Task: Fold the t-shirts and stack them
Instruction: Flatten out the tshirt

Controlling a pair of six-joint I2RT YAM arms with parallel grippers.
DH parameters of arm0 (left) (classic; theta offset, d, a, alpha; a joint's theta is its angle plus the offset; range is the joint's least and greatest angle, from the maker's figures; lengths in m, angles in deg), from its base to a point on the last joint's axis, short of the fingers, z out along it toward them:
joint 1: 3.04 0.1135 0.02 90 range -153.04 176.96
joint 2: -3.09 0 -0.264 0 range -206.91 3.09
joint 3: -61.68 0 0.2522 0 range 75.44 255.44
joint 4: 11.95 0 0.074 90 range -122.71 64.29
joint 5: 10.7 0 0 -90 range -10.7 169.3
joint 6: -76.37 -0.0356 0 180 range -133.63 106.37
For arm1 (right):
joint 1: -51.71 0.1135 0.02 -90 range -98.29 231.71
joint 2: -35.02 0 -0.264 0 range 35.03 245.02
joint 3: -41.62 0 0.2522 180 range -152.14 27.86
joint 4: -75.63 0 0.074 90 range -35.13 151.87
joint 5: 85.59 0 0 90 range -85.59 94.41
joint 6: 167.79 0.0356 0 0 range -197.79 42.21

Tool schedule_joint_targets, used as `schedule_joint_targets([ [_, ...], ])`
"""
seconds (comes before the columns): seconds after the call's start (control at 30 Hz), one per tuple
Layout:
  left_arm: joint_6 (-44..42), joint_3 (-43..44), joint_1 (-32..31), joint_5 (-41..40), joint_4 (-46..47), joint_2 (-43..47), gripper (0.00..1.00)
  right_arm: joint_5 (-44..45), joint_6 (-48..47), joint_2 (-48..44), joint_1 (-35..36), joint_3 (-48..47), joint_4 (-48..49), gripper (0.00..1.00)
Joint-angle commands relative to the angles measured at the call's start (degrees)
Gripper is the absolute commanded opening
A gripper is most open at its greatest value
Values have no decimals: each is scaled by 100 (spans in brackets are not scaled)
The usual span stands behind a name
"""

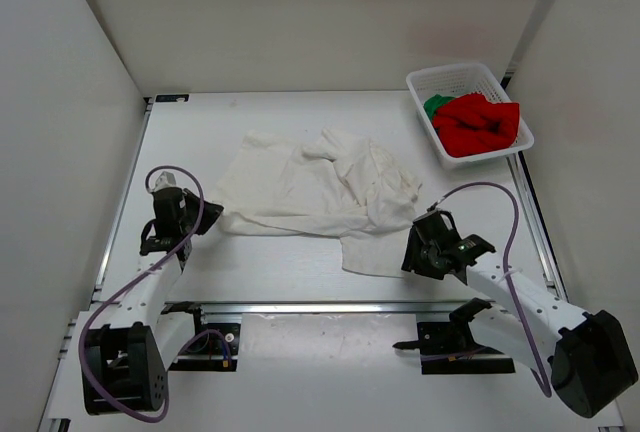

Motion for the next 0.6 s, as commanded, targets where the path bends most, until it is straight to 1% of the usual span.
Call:
schedule_joint_targets([
  [0.0, -278, 490, -144, -257, -513, 65, 0, 274, 321, 188, 172, 99, -37, 46],
  [0.03, -286, 455, -153, -249, -487, 56, 0, 336, 374, 259, 173, 99, -53, 47],
  [0.1, -173, 350, -144, -223, -382, 56, 0, 380, 357, 426, 208, 161, 7, 46],
  [0.2, -41, 148, -92, -135, -179, 12, 0, 257, 392, 585, 216, 292, 218, 41],
  [0.27, 38, -10, -65, -48, -31, -23, 0, 187, 461, 664, 199, 345, 394, 30],
  [0.3, 56, -72, -39, 83, 31, -32, 0, 265, 445, 690, 208, 389, 429, 26],
  [0.33, 65, -142, -4, 189, 189, -41, 0, 231, 453, 647, 147, 372, 491, 18],
  [0.4, 65, -222, -65, 313, 487, -76, 0, 195, 340, 620, -3, 319, 535, 4],
  [0.43, 56, -239, -83, 374, 532, -59, 0, 239, 339, 533, -21, 241, 492, 1],
  [0.5, -31, -196, -135, 427, 613, -94, 0, 257, 251, 418, -99, 13, 456, 0],
  [0.57, -154, 40, -241, 401, 664, -85, 0, 292, 50, 147, -170, -348, 229, 0],
])
